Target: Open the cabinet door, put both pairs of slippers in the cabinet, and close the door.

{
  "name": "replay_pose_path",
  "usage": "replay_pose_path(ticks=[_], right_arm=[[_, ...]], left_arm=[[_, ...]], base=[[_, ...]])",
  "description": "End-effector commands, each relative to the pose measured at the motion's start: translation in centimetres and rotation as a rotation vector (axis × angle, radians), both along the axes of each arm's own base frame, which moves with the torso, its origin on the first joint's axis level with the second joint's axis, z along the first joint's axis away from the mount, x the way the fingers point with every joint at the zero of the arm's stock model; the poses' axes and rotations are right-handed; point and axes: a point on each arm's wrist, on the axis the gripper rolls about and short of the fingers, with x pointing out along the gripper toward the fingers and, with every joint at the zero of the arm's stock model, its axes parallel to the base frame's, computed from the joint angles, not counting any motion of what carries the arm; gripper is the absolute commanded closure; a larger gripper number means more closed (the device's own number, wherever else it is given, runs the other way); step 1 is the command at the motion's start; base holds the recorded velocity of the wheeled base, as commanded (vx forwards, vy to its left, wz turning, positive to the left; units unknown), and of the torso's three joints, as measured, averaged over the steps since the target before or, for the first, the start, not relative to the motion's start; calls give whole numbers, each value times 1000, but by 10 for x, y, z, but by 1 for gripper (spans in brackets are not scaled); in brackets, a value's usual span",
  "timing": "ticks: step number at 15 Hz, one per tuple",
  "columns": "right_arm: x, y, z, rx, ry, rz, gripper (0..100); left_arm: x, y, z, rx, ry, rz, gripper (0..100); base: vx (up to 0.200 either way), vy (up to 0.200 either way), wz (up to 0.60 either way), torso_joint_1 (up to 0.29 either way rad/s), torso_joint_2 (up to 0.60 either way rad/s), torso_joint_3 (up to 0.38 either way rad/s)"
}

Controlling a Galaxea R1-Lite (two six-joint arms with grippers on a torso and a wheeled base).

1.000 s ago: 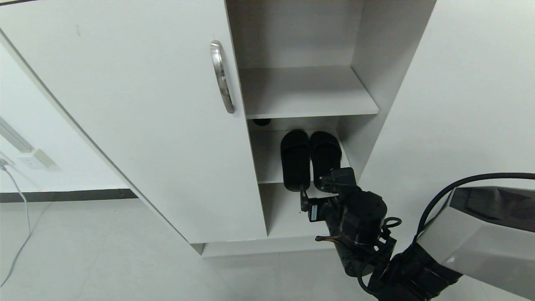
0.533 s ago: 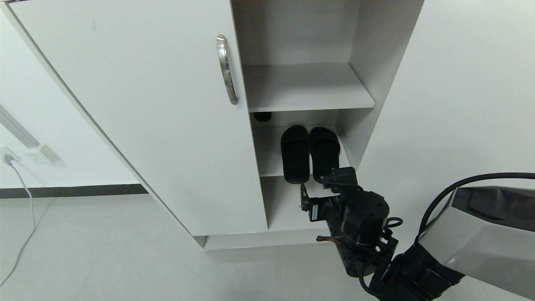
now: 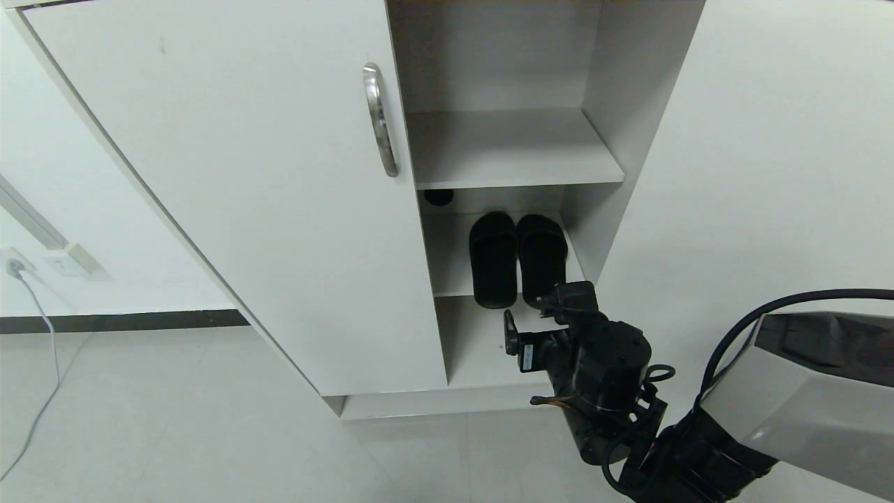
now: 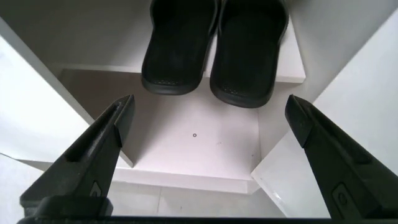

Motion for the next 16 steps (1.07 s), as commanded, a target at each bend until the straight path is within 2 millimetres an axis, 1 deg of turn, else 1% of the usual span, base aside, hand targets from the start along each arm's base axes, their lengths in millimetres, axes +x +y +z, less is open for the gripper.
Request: replay_pose_path(ticks=[1, 11, 13, 16], right_arm=[[0, 0, -1, -3, 3, -1, 0], [-1, -1, 0, -8, 5, 1, 0], [-5, -4, 1, -13, 9, 37, 0], [-10, -8, -2, -32, 25, 73, 0]], left_arm=[[0, 0, 0, 0, 1, 0, 100], [0, 1, 0, -3, 1, 25, 100], [0, 1, 0, -3, 1, 25, 100], [0, 1, 0, -5, 1, 25, 100]], base=[[0, 0, 0, 2, 2, 154], [0, 0, 0, 3, 2, 198], [0, 0, 0, 0, 5, 198], [0, 0, 0, 7, 4, 93]])
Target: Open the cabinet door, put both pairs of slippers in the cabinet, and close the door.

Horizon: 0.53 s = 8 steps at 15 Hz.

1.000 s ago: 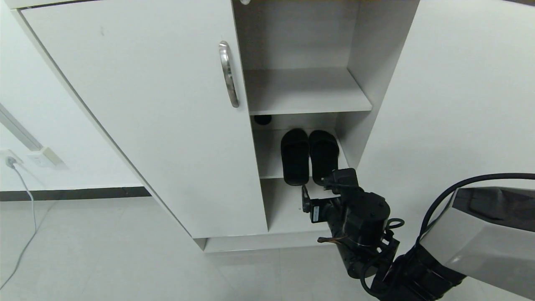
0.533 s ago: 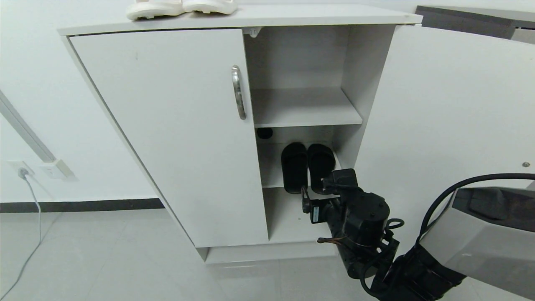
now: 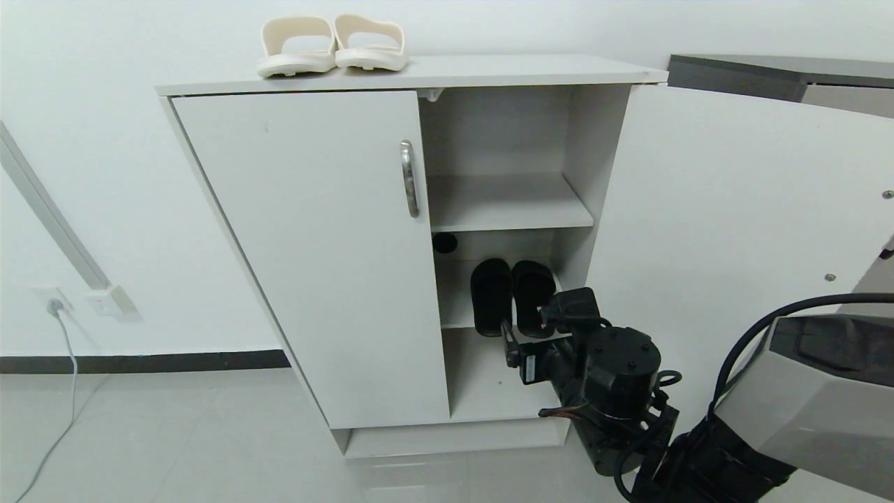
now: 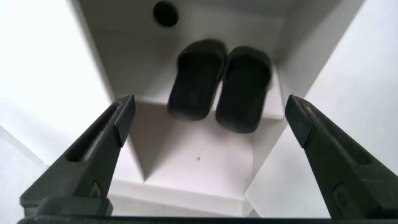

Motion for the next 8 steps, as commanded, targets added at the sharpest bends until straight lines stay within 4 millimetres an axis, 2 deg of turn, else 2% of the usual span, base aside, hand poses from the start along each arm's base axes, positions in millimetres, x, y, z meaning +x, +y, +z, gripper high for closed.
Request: replay_pose_path(ticks=[1, 8], right_arm=[[-2, -2, 0, -3, 2, 6, 0], [-5, -3, -2, -10, 9, 23, 0]], left_arm=[[0, 0, 0, 0, 1, 1, 100], [0, 0, 0, -3, 1, -4, 100]], base=[[0, 0, 0, 0, 0, 0], [0, 200, 0, 4, 0, 9]])
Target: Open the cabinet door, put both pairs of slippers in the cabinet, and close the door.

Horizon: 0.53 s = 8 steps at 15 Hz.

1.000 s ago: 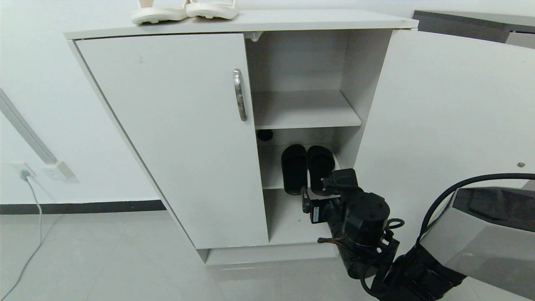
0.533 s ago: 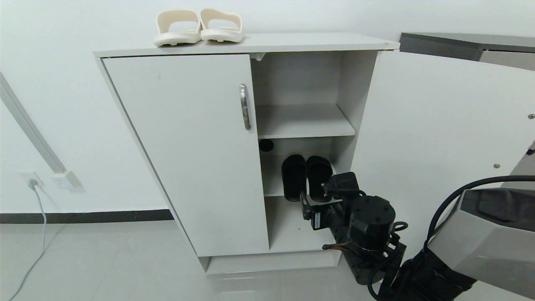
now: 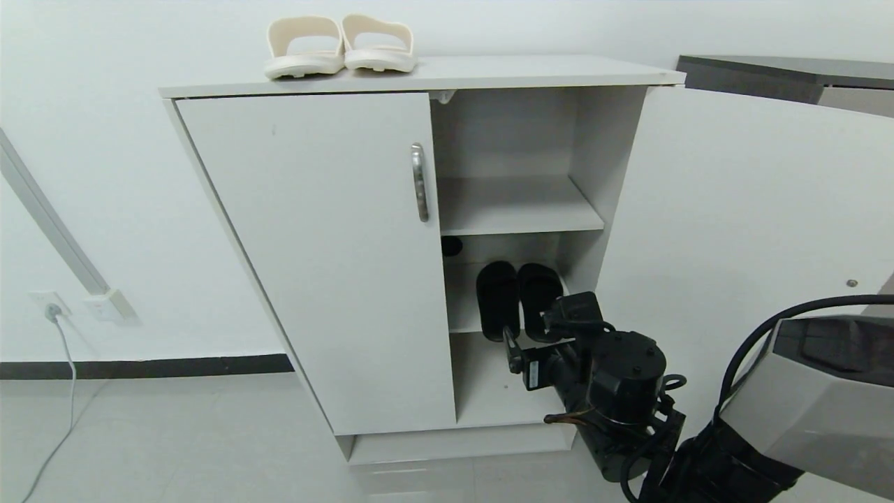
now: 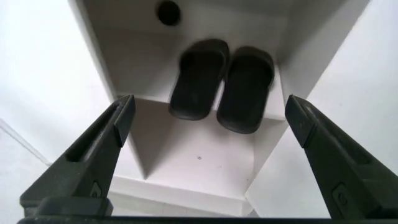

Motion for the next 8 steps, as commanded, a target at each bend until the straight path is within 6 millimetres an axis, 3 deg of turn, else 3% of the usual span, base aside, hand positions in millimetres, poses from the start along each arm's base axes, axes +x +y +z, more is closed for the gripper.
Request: replay_pose_path(ticks=[1, 8], right_arm=[[0, 0, 0, 2, -2, 0, 0], [2, -5, -2, -1, -3, 13, 0]], left_arm=[[0, 0, 0, 0, 0, 0, 100], [0, 0, 0, 2, 0, 0, 100]], base=[[0, 200, 0, 7, 2, 2], [0, 200, 0, -2, 0, 4]])
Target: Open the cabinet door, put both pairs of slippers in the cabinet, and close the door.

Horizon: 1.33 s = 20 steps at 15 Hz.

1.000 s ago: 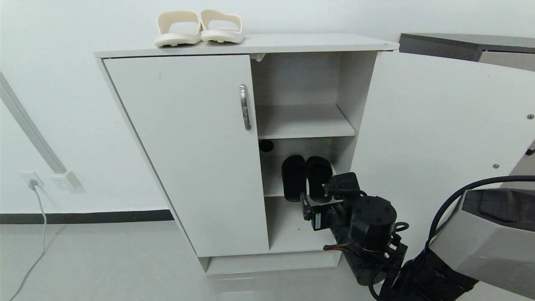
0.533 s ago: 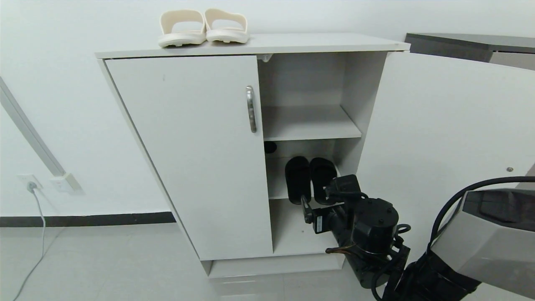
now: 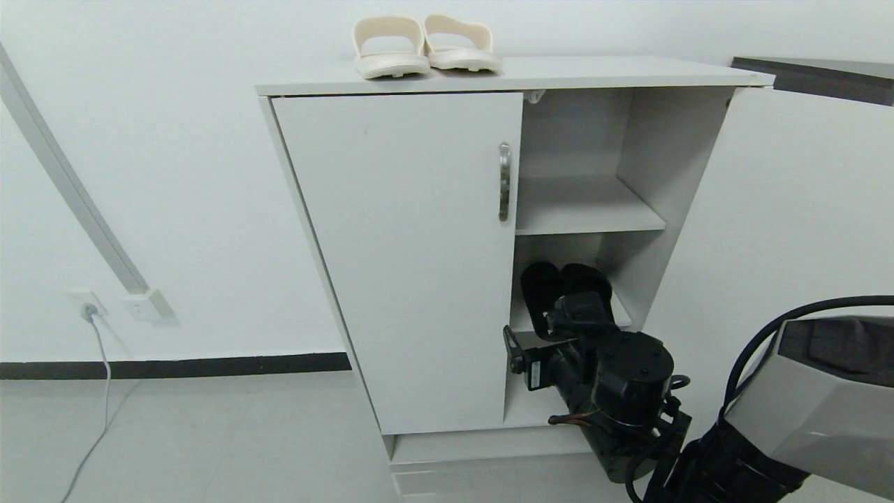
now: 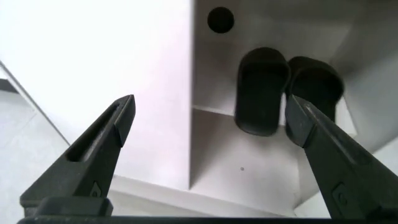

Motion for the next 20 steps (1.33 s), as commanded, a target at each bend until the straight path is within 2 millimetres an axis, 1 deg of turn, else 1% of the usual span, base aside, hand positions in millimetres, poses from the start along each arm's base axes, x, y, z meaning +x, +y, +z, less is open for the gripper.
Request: replay_pose_path(ticks=[1, 5, 8, 20], right_arm=[[4, -4, -4, -23, 4, -14, 0], [5, -6, -7, -39, 10, -17, 0], [4, -6, -9, -47, 15, 8, 0], [2, -6, -10, -56, 11, 14, 0]], left_arm=[[0, 0, 0, 0, 1, 1, 100], [0, 0, 0, 0, 1, 1, 100], [0, 0, 0, 3, 1, 2, 100], [0, 0, 0, 1, 1, 4, 100]], base=[[0, 200, 0, 2, 2, 7], [0, 200, 0, 1, 2, 1], [0, 0, 0, 0, 0, 0], [0, 0, 0, 0, 0, 0]])
